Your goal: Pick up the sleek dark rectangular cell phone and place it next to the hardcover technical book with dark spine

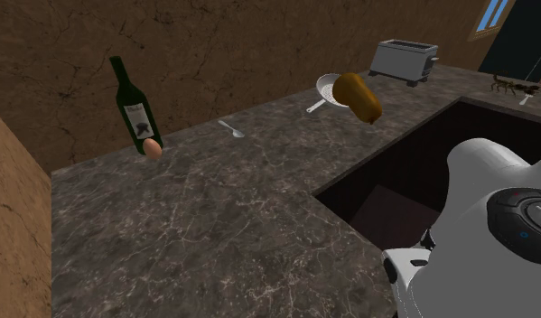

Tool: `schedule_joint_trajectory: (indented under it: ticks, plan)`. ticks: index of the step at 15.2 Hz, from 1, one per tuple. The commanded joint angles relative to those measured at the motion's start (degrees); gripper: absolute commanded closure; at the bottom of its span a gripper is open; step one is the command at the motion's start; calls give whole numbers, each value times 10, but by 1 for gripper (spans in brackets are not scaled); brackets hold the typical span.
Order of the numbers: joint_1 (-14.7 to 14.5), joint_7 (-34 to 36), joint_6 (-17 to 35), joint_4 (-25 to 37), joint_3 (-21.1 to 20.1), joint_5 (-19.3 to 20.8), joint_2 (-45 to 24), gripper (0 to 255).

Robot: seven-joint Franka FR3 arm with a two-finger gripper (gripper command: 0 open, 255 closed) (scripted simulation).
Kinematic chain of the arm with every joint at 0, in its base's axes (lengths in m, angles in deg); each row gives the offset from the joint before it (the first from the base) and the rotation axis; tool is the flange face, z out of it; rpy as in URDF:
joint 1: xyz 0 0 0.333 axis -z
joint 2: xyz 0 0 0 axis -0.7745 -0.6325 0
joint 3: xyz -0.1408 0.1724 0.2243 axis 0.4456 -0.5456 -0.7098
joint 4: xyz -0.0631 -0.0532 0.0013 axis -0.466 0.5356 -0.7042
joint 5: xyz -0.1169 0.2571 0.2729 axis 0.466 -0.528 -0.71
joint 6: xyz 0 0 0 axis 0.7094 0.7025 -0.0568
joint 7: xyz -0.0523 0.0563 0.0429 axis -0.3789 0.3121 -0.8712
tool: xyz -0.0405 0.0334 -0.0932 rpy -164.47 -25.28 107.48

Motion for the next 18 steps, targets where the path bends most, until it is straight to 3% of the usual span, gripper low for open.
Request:
schedule_joint_trajectory:
  ticks: [1,6,10,18]
  plan:
    - [0,0,0,0,0,0,0,0]
    - [0,0,0,0,0,0,0,0]
    - [-9,3,-96,35,49,24,60,0]
    - [-9,3,-96,35,50,25,60,0]
